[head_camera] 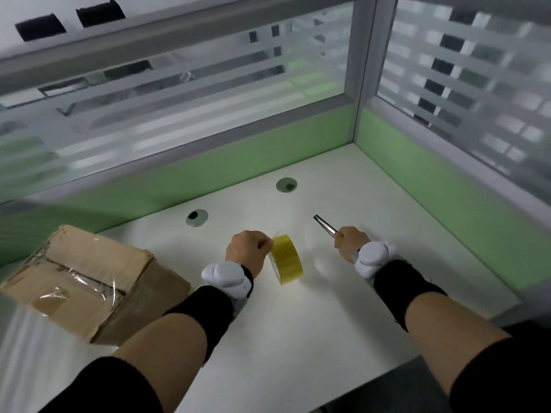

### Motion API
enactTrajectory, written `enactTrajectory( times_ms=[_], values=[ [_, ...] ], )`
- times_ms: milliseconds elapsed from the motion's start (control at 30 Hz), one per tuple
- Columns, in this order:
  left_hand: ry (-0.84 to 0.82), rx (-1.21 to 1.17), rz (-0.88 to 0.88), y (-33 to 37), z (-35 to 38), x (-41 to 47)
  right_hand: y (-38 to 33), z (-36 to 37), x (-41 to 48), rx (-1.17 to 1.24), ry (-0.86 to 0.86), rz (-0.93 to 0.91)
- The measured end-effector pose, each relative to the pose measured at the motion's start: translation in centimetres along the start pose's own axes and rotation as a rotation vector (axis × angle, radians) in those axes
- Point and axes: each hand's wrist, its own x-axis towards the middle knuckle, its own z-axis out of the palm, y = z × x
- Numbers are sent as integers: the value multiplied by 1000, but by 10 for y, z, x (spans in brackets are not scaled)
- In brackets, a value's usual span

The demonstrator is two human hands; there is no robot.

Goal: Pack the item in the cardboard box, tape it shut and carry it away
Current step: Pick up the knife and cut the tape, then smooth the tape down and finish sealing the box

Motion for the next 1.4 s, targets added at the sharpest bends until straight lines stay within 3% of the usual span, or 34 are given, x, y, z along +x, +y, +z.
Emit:
enactTrajectory(
  times_ms=[333,933,1233,1400],
  values=[
    [-60,-29,4,26,34,20,47,6,15,117,6,89],
    [-125,-102,7,42,70,26,118,16,32,97,61,310],
    [-125,-115,7,45,71,24,115,5,30,137,108,282],
    [-104,-126,4,46,68,22,92,0,22,235,142,84]
  ],
)
